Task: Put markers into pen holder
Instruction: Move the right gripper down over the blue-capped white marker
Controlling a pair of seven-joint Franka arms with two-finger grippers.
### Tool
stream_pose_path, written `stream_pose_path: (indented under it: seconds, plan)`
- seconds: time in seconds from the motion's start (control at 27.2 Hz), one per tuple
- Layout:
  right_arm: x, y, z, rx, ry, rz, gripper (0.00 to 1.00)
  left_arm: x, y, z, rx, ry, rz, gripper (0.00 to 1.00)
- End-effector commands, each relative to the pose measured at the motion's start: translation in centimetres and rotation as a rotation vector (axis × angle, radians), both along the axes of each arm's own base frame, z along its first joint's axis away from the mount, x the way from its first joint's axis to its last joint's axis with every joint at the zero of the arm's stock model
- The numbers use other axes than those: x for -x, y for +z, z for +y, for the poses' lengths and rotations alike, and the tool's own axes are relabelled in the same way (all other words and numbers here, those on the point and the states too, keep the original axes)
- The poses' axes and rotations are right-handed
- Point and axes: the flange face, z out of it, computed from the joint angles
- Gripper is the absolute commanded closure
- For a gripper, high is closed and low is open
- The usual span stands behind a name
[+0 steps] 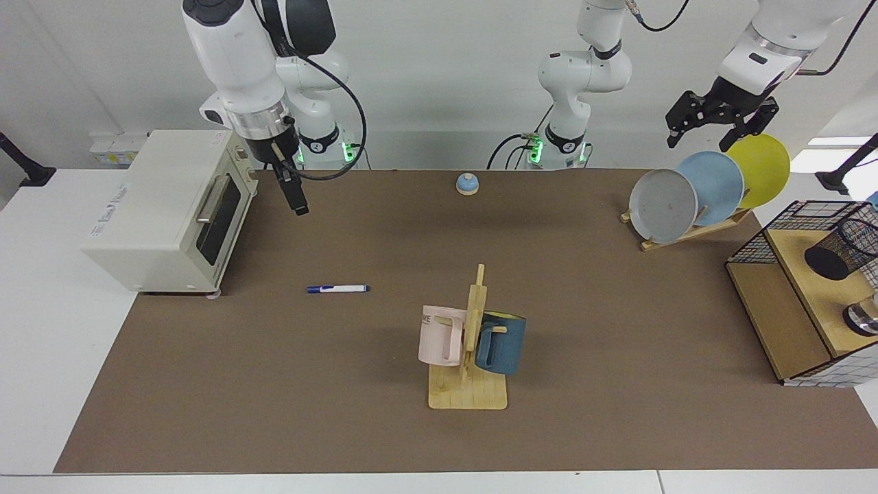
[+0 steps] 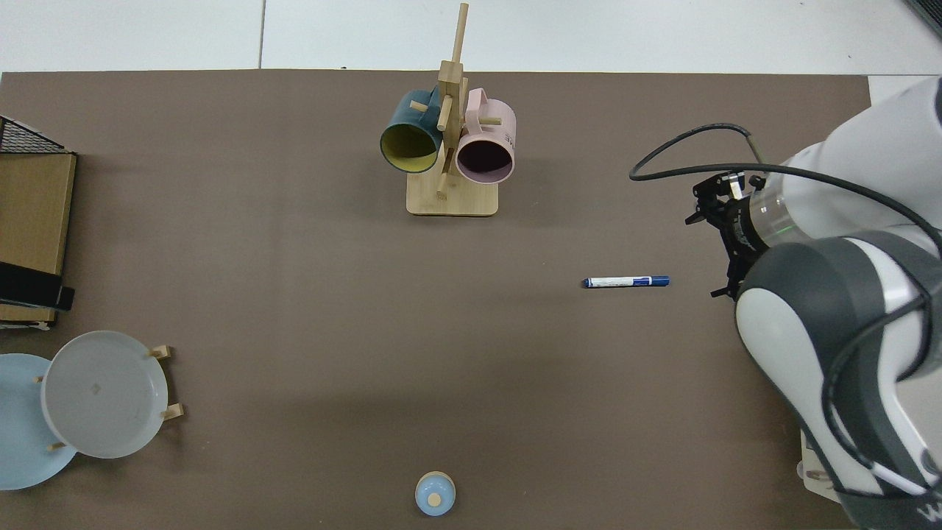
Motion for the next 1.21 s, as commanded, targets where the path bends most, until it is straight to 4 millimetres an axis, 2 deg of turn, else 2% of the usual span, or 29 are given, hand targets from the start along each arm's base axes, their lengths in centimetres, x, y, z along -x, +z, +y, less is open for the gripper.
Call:
stream_pose_path:
  seconds: [0.0, 0.18, 0.29, 0.44, 0.55, 1.17]
  plan:
    - [-1.7, -3.6, 0.1, -0.007, -0.111, 0.021, 0.00, 0.7, 0.3, 0.1, 0.005, 0.007, 0.005, 0.00]
    - [-2.8, -6.7, 0.5, -0.017, -0.109, 0.011, 0.00, 0.6, 0.3, 0.2, 0.005, 0.004, 0.005, 0.00]
    - [-3.1, -9.7, 1.0, -0.053, -0.127, 0.012, 0.00, 0.6, 0.3, 0.2, 0.006, 0.003, 0.003, 0.00]
    - [-1.8, -13.5, 0.8, -0.056, -0.128, -0.003, 0.00, 0.6, 0.3, 0.2, 0.006, 0.000, 0.002, 0.00]
    - [-1.1, -15.5, 0.4, -0.059, -0.098, -0.019, 0.00, 0.6, 0.3, 0.2, 0.007, -0.001, 0.002, 0.00]
    - [0.8, -22.6, -0.6, -0.082, -0.097, -0.104, 0.01, 0.5, 0.2, 0.1, 0.012, -0.001, 0.000, 0.00]
